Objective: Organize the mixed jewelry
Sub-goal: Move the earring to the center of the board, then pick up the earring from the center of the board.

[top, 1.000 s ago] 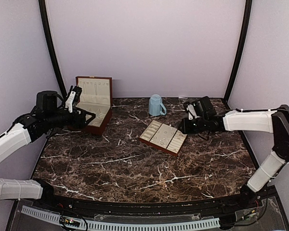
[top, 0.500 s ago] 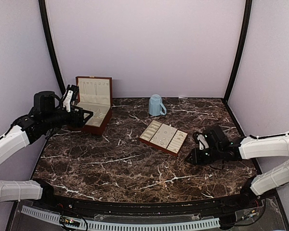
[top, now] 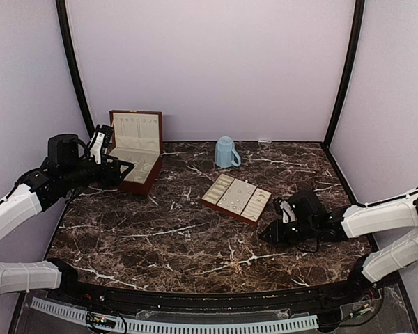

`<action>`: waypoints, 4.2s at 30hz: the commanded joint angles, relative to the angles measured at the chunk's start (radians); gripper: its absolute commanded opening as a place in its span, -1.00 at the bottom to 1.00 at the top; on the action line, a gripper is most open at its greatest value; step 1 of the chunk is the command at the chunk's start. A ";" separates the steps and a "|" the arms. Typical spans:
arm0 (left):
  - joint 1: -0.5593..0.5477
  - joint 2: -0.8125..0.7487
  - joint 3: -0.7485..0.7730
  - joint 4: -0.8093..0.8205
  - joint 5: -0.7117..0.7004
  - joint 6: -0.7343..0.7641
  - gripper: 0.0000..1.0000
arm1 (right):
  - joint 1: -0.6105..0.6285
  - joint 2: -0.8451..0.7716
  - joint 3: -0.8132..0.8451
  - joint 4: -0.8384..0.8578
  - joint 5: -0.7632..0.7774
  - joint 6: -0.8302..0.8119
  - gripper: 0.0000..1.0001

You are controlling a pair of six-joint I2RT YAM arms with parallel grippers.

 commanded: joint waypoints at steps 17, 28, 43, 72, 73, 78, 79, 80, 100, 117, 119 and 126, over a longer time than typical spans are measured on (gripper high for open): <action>0.006 -0.035 -0.014 0.022 0.002 0.012 0.40 | 0.035 0.112 0.042 0.050 0.033 0.018 -0.55; 0.006 -0.030 -0.013 0.022 0.003 0.012 0.40 | 0.072 0.157 0.077 0.084 0.034 0.035 -0.56; 0.006 -0.030 -0.015 0.022 0.003 0.037 0.40 | 0.148 0.167 0.158 0.050 0.072 0.020 -0.55; 0.006 -0.029 -0.017 0.025 0.006 0.034 0.40 | 0.208 0.037 0.022 -0.057 0.207 0.147 -0.62; 0.006 -0.029 -0.017 0.025 0.007 0.033 0.40 | 0.208 0.037 0.019 -0.057 0.203 0.150 -0.63; 0.005 -0.026 -0.016 0.027 0.010 0.033 0.40 | 0.211 0.021 -0.012 -0.015 0.172 0.160 -0.58; 0.005 -0.025 -0.016 0.027 0.010 0.033 0.40 | 0.211 0.023 -0.013 -0.008 0.154 0.156 -0.58; 0.006 -0.025 -0.016 0.027 0.011 0.034 0.40 | 0.211 0.028 -0.010 -0.003 0.147 0.151 -0.58; 0.005 -0.028 -0.016 0.025 0.012 0.033 0.40 | 0.214 0.069 -0.012 0.015 0.119 0.125 -0.73; 0.005 -0.030 -0.016 0.025 0.009 0.035 0.40 | 0.224 0.038 -0.018 -0.003 0.096 0.110 -0.73; 0.005 -0.030 -0.016 0.025 0.010 0.033 0.40 | 0.224 0.038 -0.019 0.011 0.094 0.102 -0.73; 0.005 -0.030 -0.017 0.023 0.008 0.033 0.40 | 0.225 0.062 -0.003 0.010 0.104 0.090 -0.76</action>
